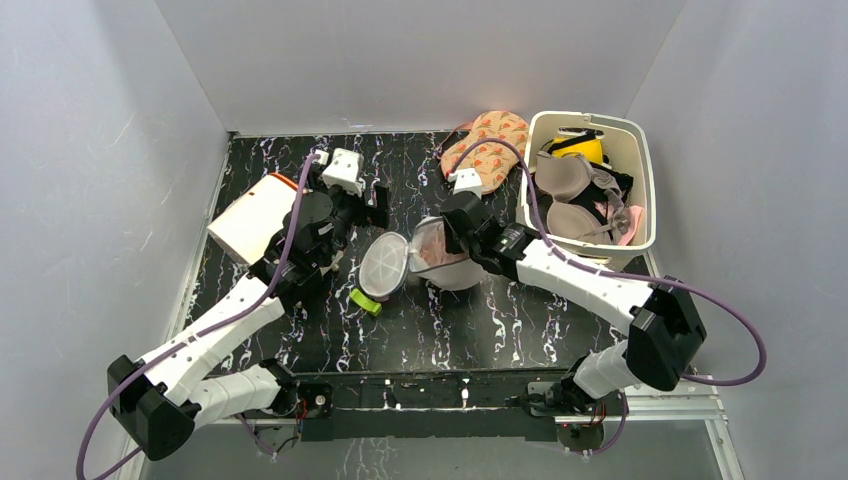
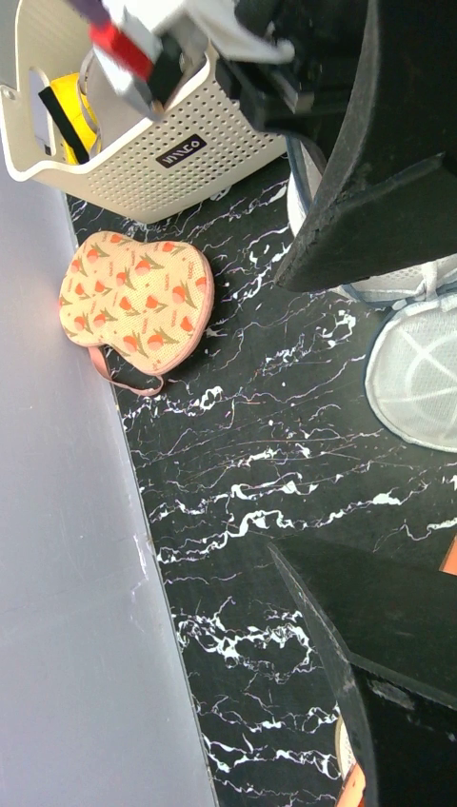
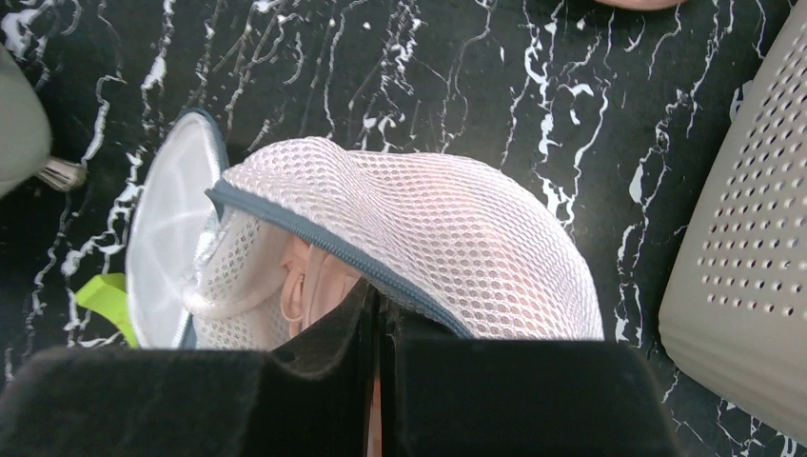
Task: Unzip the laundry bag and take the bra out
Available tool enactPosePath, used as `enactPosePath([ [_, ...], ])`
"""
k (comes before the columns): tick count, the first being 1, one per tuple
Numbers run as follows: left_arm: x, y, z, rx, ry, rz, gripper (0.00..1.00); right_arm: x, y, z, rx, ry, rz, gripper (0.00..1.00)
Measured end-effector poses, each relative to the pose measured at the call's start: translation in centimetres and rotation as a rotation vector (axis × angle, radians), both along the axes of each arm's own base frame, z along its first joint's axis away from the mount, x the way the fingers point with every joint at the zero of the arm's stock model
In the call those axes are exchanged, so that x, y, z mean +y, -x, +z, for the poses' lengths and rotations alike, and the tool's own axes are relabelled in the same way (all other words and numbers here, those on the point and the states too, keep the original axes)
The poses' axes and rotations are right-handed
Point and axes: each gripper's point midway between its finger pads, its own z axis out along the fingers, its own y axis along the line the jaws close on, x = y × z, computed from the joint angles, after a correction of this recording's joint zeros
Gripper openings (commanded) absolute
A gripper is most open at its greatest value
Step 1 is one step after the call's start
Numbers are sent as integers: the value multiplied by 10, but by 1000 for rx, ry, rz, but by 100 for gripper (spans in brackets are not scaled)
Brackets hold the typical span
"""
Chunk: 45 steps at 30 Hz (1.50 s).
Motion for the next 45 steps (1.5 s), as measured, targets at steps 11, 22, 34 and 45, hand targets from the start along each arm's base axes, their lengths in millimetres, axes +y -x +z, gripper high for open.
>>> enactPosePath([
  [11,-24,-6,-14,65,-30,-83,98,-31,3,-16,-13,9,-27,0],
  [22,-70,-16,-72,266,-77,-238,98,-29,4,16,-126,-183,25,0],
  [34,-54,-2,-27,139,-6,-235,98,-18,0,132,-258,-318,79,0],
  [45,-52,-2,-23,116,-6,-229,98,-9,-1,132,-151,-276,91,0],
])
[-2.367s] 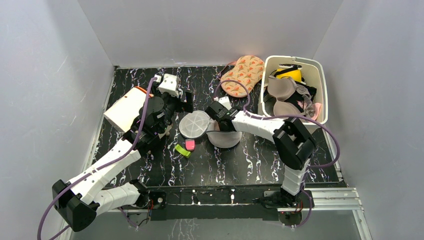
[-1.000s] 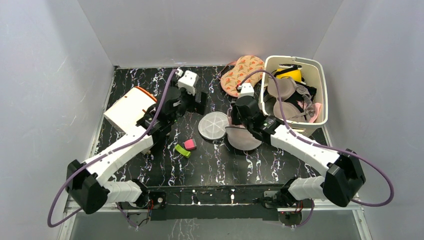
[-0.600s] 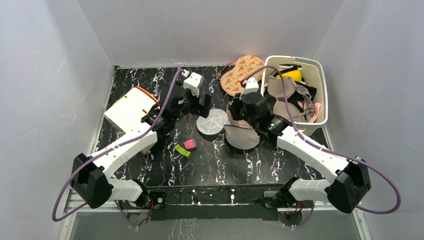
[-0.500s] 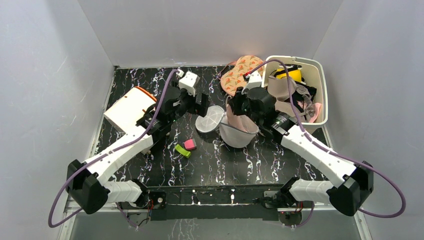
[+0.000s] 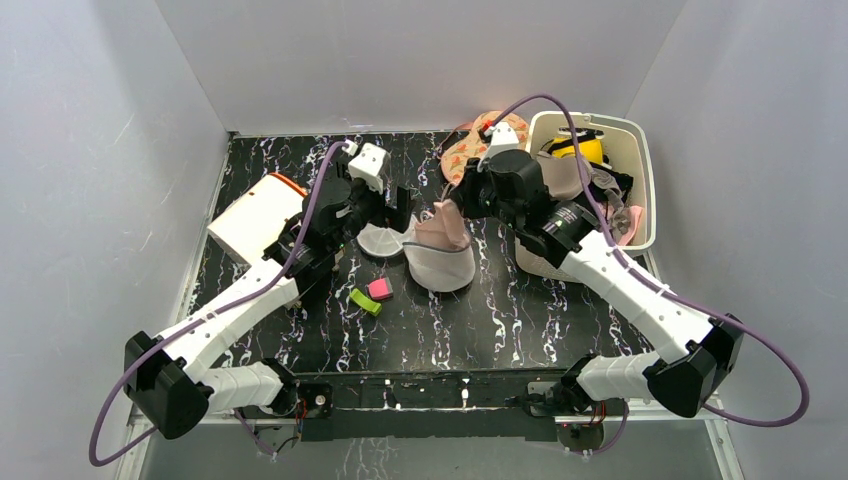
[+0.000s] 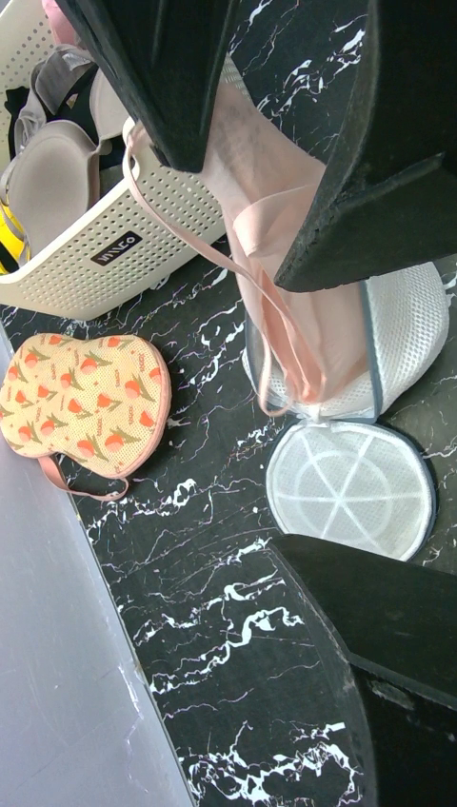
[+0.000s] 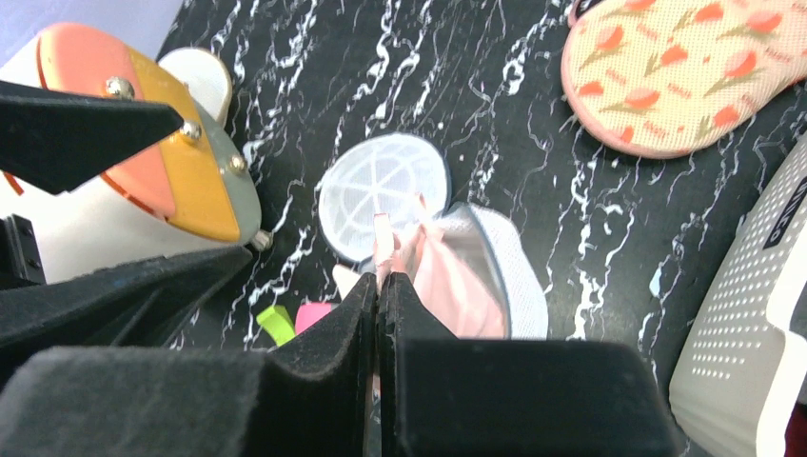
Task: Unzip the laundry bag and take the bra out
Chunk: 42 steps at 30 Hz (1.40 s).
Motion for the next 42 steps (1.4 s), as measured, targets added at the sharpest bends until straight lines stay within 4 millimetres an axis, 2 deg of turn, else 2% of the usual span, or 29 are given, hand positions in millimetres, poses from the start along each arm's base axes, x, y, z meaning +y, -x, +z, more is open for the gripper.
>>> enactPosePath([
  [3,2,0,1,-3,1,6,98,2,3,11,2,-22,13,0],
  [8,5,1,5,-17,10,16,98,13,7,61,-62,-140,56,0],
  [11,6,3,7,-24,15,18,98,17,12,80,-88,-201,76,0],
  [20,4,4,10,-32,24,4,98,11,13,94,-110,-245,46,0],
  [25,0,8,12,-35,33,-28,98,-5,15,110,-153,-267,-20,0],
  [35,-10,15,11,-29,36,-99,98,-65,20,193,-348,-337,-245,7],
  [39,-15,16,6,-15,30,-124,98,-95,19,216,-424,-284,-360,6],
  [42,-17,16,0,-2,21,-134,98,-123,19,224,-467,-201,-470,4],
])
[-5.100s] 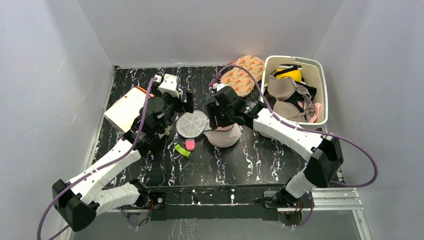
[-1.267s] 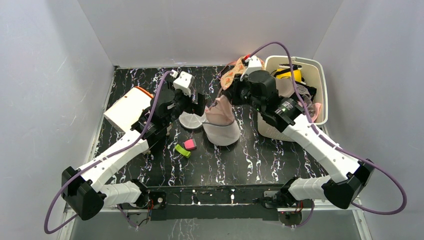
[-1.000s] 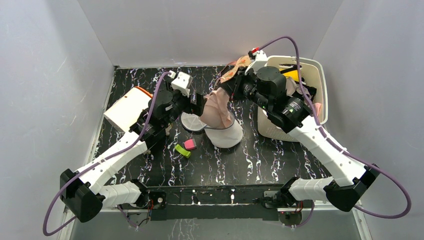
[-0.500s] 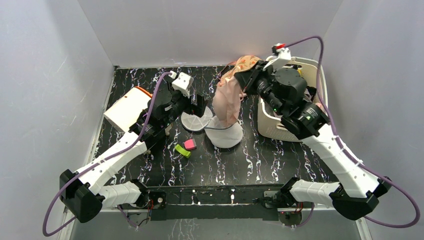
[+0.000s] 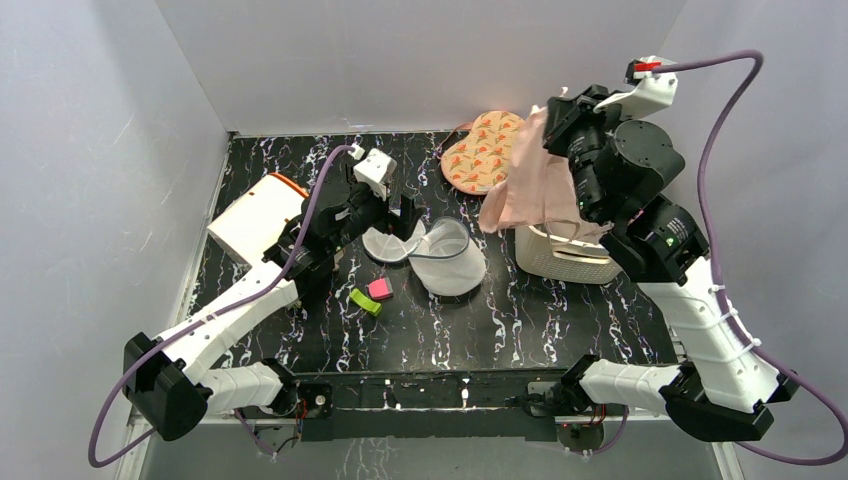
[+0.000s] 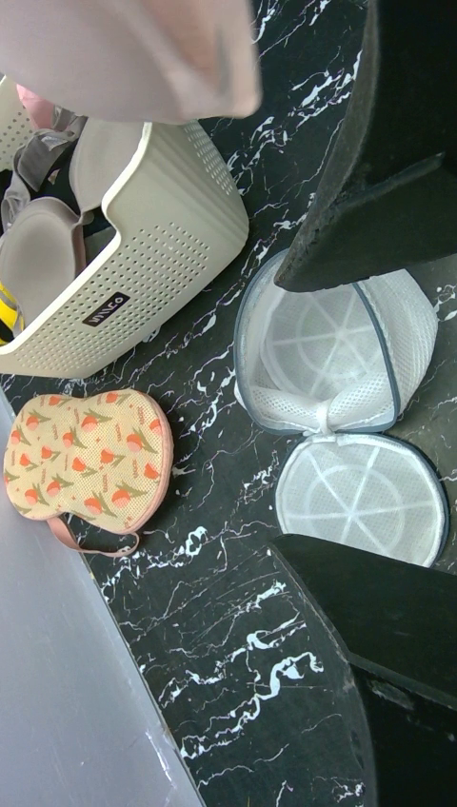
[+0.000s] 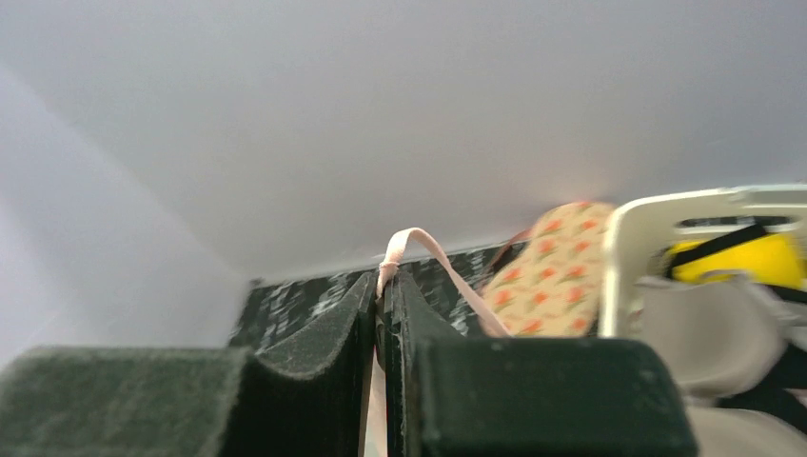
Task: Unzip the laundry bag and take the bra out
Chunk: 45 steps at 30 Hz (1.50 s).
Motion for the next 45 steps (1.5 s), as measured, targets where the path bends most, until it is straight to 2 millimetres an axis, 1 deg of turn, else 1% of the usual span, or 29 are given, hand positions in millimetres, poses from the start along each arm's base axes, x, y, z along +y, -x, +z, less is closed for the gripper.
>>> enactPosePath([
  [5,-2,1,-2,5,-2,-10,98,-48,1,1,7,147,-247,6],
  [7,-2,1,-2,6,-1,-14,98,-62,0,1,11,203,-338,6],
  [9,-3,1,-2,6,-1,-16,98,-73,-2,1,21,259,-425,6],
  [11,-3,1,-2,7,-1,-16,98,-79,-9,-4,33,306,-487,6],
  [14,-3,1,-3,9,-3,-17,98,-84,-29,-16,74,382,-553,7],
  [15,-3,1,-3,9,-4,-17,98,-88,-39,-22,88,404,-569,7],
  [17,-3,1,-3,9,-4,-17,98,-99,-60,-33,123,440,-595,7],
  [18,-3,1,-3,9,-4,-17,98,-109,-71,-39,145,454,-610,7],
  [20,-3,1,-4,10,-4,-17,98,-121,-85,-46,174,463,-626,7],
  [23,-3,1,-4,10,-4,-17,98,-139,-98,-54,202,455,-648,7],
  [30,-3,1,-4,11,-4,-20,98,-174,-116,-70,241,370,-642,7],
  [34,-3,1,-4,11,-4,-20,98,-183,-131,-83,267,319,-608,8],
  [38,-3,1,-4,11,-4,-20,98,-185,-141,-102,310,295,-562,10],
  [43,-3,1,-4,11,-5,-20,98,-182,-146,-120,339,263,-520,11],
  [45,-3,2,-4,12,-5,-20,99,-181,-147,-134,364,254,-510,11],
])
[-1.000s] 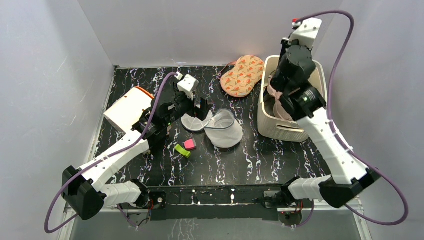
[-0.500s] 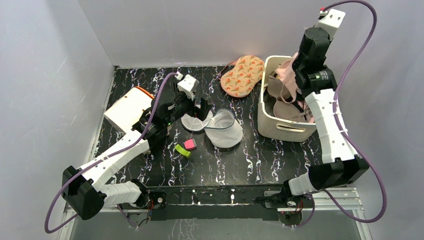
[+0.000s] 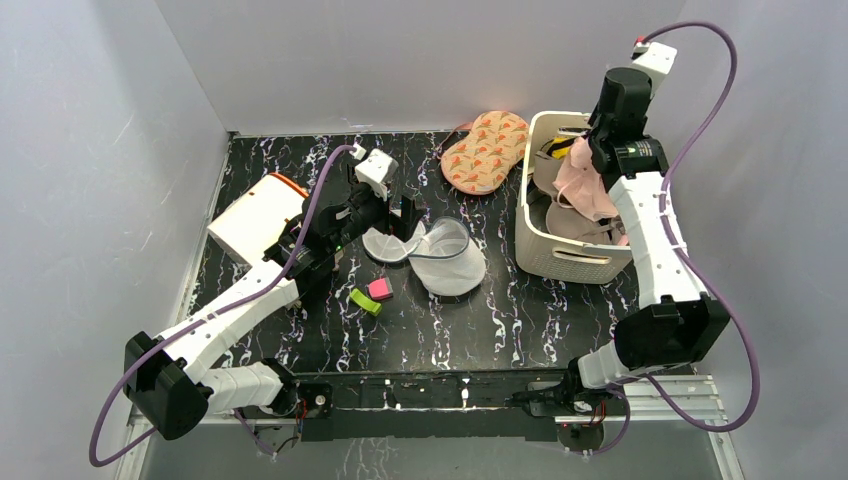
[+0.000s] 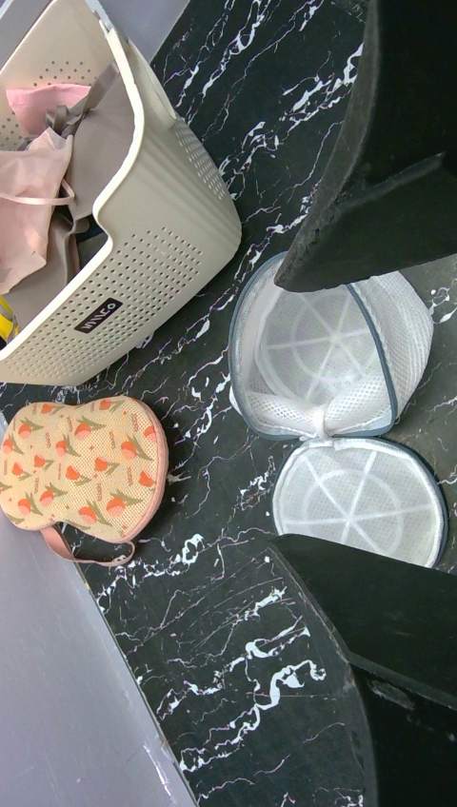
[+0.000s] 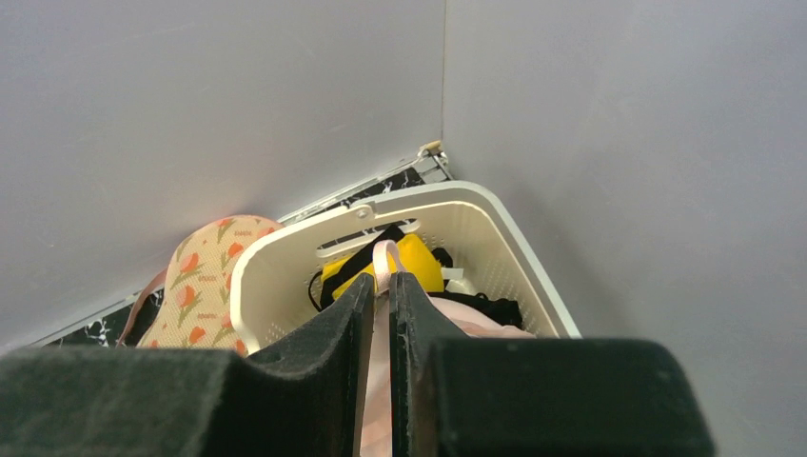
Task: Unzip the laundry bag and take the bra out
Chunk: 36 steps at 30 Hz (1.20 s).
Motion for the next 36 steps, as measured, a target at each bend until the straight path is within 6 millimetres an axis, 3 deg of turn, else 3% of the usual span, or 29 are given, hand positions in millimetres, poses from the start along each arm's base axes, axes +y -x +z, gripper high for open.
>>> enactPosePath([
  [8,0,0,1,-2,1,0,98,-12,-2,-57,100,-36,-56,14],
  [13,0,0,1,-1,1,0,98,-17,-14,-86,137,-60,-83,30],
  [16,0,0,1,0,-1,0,98,-10,-24,-112,182,-93,-60,38],
  [20,1,0,0,3,-6,0,98,2,-20,-148,260,-145,-10,47],
  [23,1,0,-1,5,-11,3,98,16,-18,-161,294,-191,52,55],
  [27,2,0,-1,2,-13,8,98,34,-12,-150,282,-243,148,66],
  [31,6,-3,1,-6,-15,33,98,67,1,-112,206,-297,311,82],
  [34,14,-4,9,-31,-8,72,98,105,14,-85,157,-301,445,89],
  [36,24,-4,20,-62,6,111,98,149,23,-75,156,-282,561,91],
])
